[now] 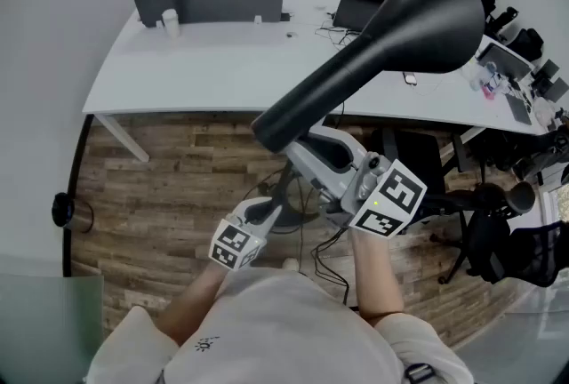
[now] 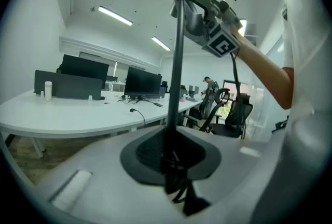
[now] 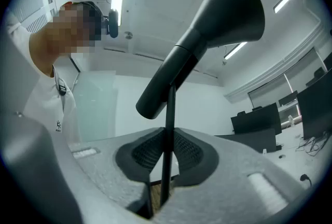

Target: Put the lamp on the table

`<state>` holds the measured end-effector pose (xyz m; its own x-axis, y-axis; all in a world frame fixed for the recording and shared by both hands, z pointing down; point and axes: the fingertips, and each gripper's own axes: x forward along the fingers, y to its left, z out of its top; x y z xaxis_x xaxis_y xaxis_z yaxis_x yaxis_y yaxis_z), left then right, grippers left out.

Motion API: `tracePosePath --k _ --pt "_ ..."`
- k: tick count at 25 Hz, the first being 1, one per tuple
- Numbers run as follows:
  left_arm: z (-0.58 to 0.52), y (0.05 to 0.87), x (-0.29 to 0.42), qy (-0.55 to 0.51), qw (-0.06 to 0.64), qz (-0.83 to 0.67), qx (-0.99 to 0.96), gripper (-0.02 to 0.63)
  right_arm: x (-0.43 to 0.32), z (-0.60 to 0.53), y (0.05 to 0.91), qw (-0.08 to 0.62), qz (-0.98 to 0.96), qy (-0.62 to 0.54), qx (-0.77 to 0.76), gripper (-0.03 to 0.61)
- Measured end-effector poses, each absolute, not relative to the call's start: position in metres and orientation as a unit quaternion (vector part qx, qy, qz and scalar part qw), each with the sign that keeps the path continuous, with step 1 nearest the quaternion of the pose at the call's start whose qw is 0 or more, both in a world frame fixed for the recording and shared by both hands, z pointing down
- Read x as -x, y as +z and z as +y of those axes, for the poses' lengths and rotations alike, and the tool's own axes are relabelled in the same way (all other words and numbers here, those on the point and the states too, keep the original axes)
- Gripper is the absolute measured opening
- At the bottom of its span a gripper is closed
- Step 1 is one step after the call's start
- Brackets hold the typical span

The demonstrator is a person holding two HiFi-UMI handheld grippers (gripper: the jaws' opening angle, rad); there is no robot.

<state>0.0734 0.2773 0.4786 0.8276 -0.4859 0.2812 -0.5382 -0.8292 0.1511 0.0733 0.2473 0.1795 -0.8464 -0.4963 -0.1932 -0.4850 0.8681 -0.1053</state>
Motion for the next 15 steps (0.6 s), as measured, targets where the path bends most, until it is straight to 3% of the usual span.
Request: tracePosePath --k 15 --pt "0.266 0.476 -0.027 0.111 0.105 -0.266 -0.952 0.04 -0.026 0.238 0.177 0.108 0.959 -0.025 0.261 0.048"
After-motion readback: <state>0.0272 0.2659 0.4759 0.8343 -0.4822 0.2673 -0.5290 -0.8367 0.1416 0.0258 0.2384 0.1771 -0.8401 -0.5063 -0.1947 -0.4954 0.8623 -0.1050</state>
